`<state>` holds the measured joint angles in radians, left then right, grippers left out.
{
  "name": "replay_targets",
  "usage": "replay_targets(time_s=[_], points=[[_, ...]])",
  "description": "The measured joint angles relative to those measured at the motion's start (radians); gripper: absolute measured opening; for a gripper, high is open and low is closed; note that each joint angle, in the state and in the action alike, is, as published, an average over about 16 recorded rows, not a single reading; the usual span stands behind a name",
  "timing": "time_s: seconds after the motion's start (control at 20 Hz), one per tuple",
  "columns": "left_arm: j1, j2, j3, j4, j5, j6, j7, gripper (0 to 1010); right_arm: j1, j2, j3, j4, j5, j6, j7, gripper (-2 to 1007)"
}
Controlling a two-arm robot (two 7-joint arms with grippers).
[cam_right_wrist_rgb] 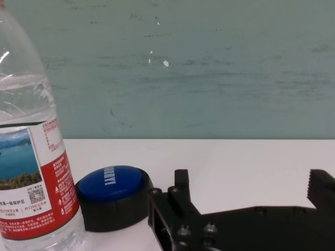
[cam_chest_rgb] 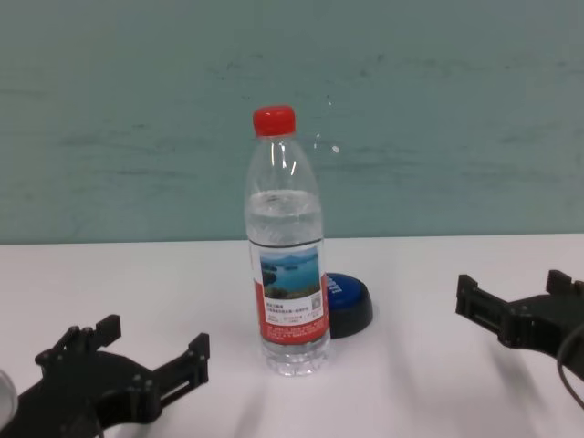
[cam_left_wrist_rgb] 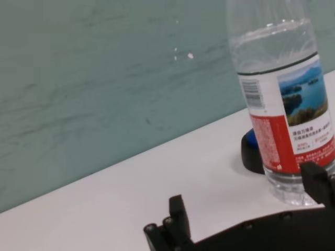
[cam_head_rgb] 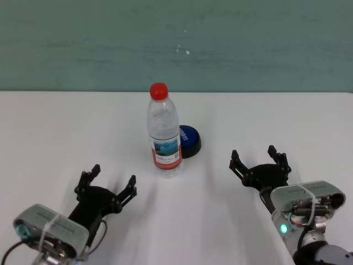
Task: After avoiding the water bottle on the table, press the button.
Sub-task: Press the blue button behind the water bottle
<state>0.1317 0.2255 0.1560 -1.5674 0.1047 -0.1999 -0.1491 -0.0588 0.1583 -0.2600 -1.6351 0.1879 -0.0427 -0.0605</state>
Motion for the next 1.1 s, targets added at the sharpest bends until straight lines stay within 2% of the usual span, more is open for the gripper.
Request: replay_targets(time_s=[0.55,1.1], points=[[-0.004,0.022,0.010,0.005,0.001,-0.048,-0.032,1000,0.000,0.000,0.000,0.000,0.000,0.000,0.000,1004],[-0.027,0.039,0.024,0.013,0.000,-0.062,-0.056,1000,0.000,0.000,0.000,0.000,0.000,0.000,0.000,1004]])
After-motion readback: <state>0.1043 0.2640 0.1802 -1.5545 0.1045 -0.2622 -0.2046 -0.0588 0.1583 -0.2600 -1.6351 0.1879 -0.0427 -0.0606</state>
